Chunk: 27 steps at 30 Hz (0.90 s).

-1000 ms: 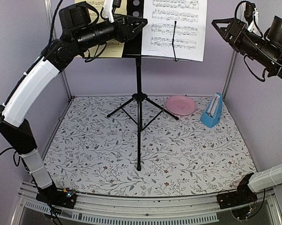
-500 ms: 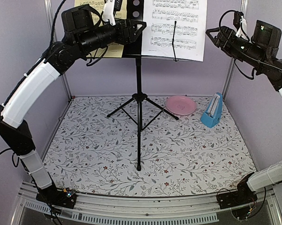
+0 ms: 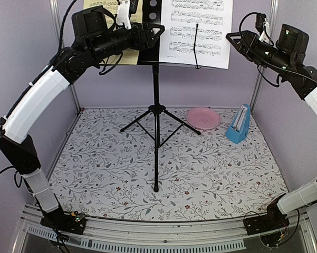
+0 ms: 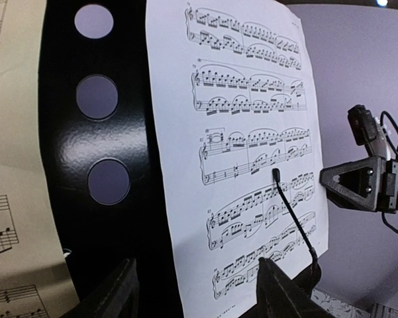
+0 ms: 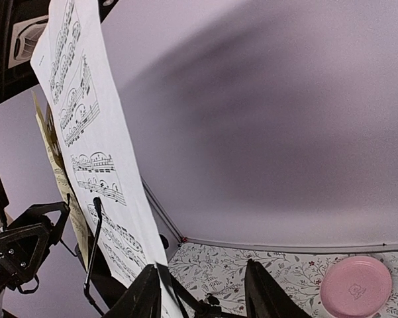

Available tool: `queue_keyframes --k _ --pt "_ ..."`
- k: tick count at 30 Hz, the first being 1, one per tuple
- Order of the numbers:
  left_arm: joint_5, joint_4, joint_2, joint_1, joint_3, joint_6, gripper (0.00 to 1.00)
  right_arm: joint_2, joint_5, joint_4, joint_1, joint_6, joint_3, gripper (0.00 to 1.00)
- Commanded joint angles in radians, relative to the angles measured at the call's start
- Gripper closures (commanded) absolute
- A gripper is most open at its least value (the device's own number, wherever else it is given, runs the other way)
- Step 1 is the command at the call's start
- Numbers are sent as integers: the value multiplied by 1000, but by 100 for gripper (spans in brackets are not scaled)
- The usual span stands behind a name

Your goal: Set up the instrument practice props

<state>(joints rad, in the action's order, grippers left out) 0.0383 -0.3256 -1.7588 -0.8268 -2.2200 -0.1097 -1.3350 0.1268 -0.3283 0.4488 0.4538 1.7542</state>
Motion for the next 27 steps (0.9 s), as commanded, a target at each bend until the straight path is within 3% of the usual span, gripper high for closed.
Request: queue_keyframes --k 1,12,19,27 --pt "6 15 -47 -8 -49 9 38 -20 42 38 -12 -1 2 58" --pt "-18 26 -111 0 -115 13 37 -51 86 58 -25 -11 7 75" --pt "-56 63 -125 -1 -122 13 42 -83 125 60 -27 -25 42 84" --pt "-75 87 -142 0 -150 11 59 -105 149 66 -28 -32 75 87"
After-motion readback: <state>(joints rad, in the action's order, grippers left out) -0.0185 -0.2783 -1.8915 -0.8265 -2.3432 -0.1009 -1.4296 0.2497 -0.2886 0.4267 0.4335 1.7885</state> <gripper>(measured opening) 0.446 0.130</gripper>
